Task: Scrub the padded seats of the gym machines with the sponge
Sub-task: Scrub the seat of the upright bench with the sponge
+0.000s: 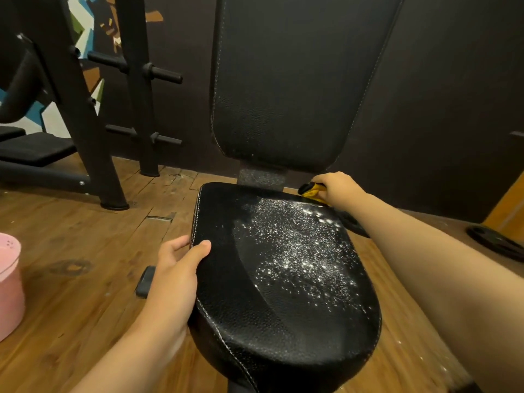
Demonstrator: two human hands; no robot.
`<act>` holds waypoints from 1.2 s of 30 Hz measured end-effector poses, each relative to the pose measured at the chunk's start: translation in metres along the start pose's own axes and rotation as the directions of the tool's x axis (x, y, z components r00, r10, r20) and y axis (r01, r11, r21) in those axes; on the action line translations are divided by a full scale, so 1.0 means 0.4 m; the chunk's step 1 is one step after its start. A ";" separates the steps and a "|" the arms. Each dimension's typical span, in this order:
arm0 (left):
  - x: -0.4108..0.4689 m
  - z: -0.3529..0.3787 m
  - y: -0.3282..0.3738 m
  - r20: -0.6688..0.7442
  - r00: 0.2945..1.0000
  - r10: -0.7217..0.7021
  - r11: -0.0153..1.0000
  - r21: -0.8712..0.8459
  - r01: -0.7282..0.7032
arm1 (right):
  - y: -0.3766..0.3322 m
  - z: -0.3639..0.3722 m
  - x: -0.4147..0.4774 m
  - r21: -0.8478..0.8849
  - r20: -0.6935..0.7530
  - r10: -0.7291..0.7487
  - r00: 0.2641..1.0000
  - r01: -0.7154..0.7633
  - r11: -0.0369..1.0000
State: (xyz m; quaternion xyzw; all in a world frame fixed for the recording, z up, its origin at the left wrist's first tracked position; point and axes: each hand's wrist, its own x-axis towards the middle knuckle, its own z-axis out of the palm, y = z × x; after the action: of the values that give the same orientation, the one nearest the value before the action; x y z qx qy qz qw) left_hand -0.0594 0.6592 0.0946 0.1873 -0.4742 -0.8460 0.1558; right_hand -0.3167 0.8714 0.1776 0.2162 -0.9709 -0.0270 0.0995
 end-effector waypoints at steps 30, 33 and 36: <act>0.002 0.003 0.001 -0.003 1.000 0.014 0.999 -0.035 -0.014 | -0.013 -0.039 -0.055 0.252 0.064 -0.138 0.988 0.118 0.960; -0.003 0.005 0.003 0.004 1.000 0.008 0.999 -0.045 -0.008 | -0.018 -0.067 -0.121 0.299 0.136 -0.243 0.960 0.194 0.934; -0.006 0.003 0.004 0.011 1.000 0.010 0.998 -0.054 -0.010 | -0.014 -0.090 -0.152 0.320 0.222 -0.285 0.932 0.206 0.925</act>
State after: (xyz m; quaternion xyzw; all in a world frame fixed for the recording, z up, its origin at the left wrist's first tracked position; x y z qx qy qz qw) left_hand -0.0577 0.6604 0.0968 0.1760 -0.4528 -0.8588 0.1626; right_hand -0.2531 0.8919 0.2014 0.3439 -0.9335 0.0754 -0.0682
